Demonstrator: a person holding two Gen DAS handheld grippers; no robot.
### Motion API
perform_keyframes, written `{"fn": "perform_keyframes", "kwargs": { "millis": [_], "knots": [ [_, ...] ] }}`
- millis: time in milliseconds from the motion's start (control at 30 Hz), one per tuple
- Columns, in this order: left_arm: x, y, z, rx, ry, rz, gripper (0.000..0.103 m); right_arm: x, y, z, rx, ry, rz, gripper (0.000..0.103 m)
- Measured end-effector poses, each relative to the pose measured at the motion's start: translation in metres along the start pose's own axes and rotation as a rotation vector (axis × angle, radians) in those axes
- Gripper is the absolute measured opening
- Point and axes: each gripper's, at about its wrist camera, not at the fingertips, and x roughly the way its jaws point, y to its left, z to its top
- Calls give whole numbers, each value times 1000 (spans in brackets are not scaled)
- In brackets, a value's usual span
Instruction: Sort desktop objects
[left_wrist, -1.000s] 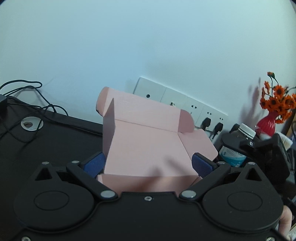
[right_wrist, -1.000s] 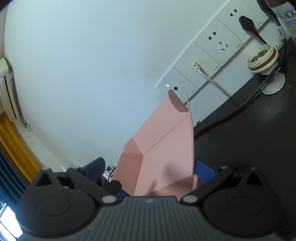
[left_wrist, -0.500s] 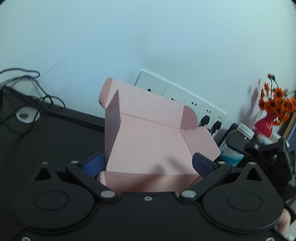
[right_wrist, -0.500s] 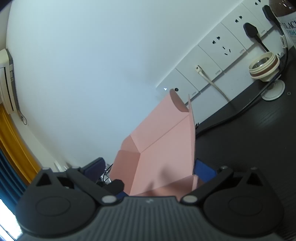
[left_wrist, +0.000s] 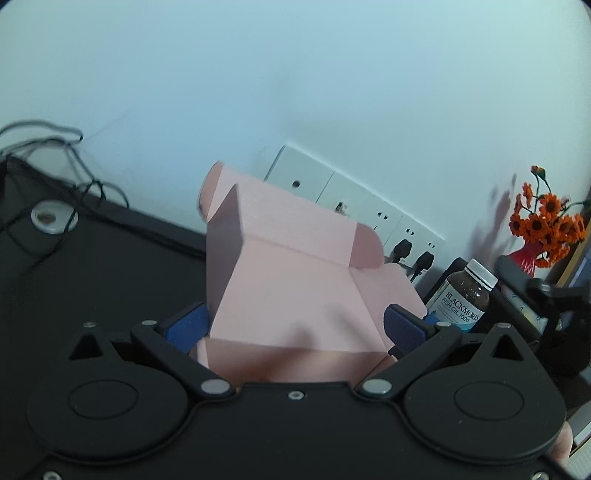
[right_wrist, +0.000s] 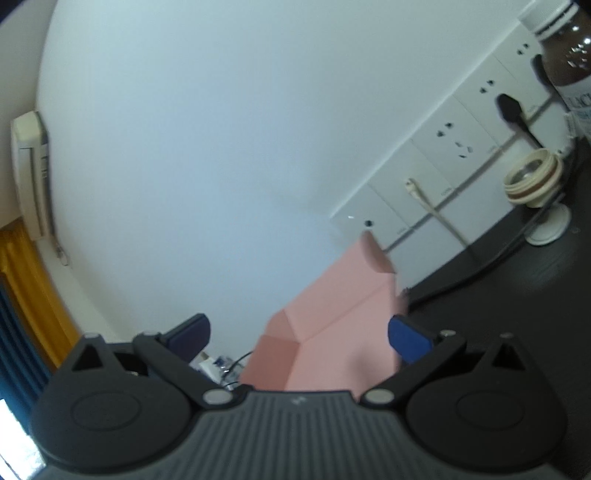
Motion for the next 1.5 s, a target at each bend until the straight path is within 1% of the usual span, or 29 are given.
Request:
{"fn": "perform_keyframes", "kwargs": {
  "millis": [67, 167, 300, 433, 533, 667, 767, 833, 900, 1000, 1300, 1433, 1500],
  "knots": [
    [1, -1, 0, 20, -2, 13, 103, 1, 5, -3, -20, 19, 15, 102],
    [0, -1, 0, 24, -7, 24, 103, -1, 10, -4, -65, -13, -22, 102],
    [-1, 1, 3, 13, -16, 35, 103, -8, 2, 0, -28, -75, -73, 102],
    [1, 4, 5, -21, 0, 8, 103, -2, -10, 0, 0, -74, -125, 102],
    [3, 2, 5, -17, 9, 1, 103, 10, -18, -1, 20, -22, -106, 102],
    [6, 4, 5, -21, 22, 3, 103, 24, -12, -6, 36, 32, -46, 102],
    [3, 4, 6, -37, 17, -3, 103, 27, 1, -9, -24, 33, -66, 102],
    [1, 3, 7, -40, 11, -1, 103, 29, 6, -8, -58, 21, -61, 102],
    [0, 4, 8, -42, 8, -3, 103, 28, 8, -7, -59, 3, -47, 102],
    [0, 6, 8, -50, 10, -10, 103, 24, 10, -5, -47, 5, -25, 102],
    [-3, 8, 6, -45, 4, -17, 103, 23, 14, -2, -90, 3, -23, 102],
    [-5, 8, 6, -42, 1, -16, 103, 27, 18, -4, -147, 19, -32, 102],
    [-7, 8, 7, -38, -2, -19, 103, 26, 19, -4, -151, 20, -23, 102]
  ]
}}
